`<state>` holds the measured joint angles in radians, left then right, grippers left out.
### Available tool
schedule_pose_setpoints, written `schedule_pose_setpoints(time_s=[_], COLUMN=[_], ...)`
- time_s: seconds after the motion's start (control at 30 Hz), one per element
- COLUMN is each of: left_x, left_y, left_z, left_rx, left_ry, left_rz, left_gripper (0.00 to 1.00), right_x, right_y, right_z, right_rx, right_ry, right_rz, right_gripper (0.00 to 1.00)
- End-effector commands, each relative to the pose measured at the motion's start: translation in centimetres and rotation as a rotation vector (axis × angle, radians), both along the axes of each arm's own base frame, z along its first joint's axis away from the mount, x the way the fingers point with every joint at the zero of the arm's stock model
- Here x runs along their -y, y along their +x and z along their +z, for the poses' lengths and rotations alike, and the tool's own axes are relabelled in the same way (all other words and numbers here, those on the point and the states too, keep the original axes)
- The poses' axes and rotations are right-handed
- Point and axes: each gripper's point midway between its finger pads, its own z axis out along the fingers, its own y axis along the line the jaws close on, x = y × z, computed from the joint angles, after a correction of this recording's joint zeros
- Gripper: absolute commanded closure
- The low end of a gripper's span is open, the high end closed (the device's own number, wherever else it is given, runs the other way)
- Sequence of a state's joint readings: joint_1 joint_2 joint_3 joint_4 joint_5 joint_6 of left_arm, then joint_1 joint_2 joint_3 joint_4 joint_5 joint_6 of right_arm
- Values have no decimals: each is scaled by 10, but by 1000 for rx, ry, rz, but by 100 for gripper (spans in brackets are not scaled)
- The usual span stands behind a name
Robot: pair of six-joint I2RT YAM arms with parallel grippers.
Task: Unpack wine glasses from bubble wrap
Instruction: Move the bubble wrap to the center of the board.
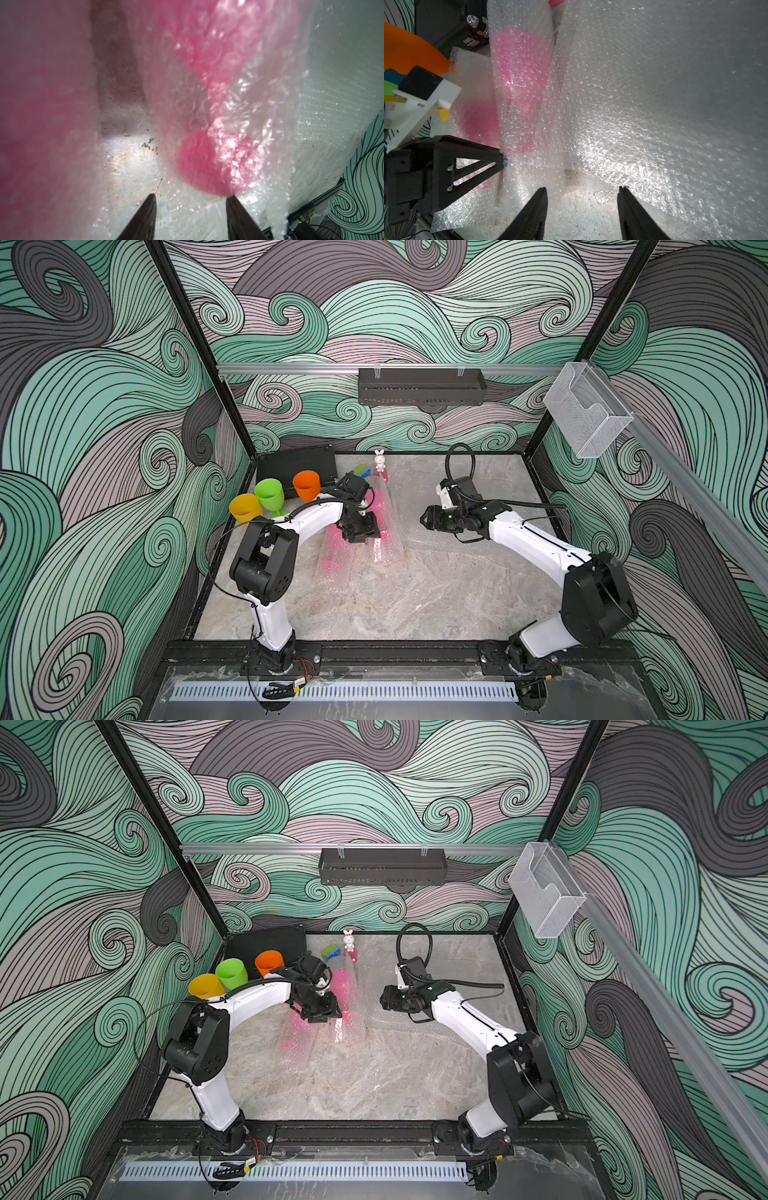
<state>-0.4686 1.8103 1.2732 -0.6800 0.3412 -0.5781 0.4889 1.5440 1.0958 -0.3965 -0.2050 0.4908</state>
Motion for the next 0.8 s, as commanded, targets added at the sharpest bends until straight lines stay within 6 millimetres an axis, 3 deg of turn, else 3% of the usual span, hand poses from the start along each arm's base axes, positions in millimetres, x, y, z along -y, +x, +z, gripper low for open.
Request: schedule_pose_setpoints(time_s=[0.0,0.1,0.17,0.3,0.53,0.77], left_x=[9,10,9,7,3,8], left_y=[0,-2,-2,-2,-7,-34], left_z=[-7,-13,-14,-7,16,29], left_rx=[-11,-18,-16,3,53,81], left_ry=[-26,-19,-17,-16,-27,-76], left_rz=[10,9,11,7,-10,-75], left_gripper=[59,70,83,100,100,100], right_x=[-16,-20,-20,-22,-23,-21], right_y=[3,3,2,2,-1,-7], right_z=[8,8,5,5,8,13], right_rx=[12,11,6,2,4,15], right_ry=[36,46,46,52,61,70], right_rz=[23,32,34,42,54,59], right_gripper=[43,46,48,51,53,53])
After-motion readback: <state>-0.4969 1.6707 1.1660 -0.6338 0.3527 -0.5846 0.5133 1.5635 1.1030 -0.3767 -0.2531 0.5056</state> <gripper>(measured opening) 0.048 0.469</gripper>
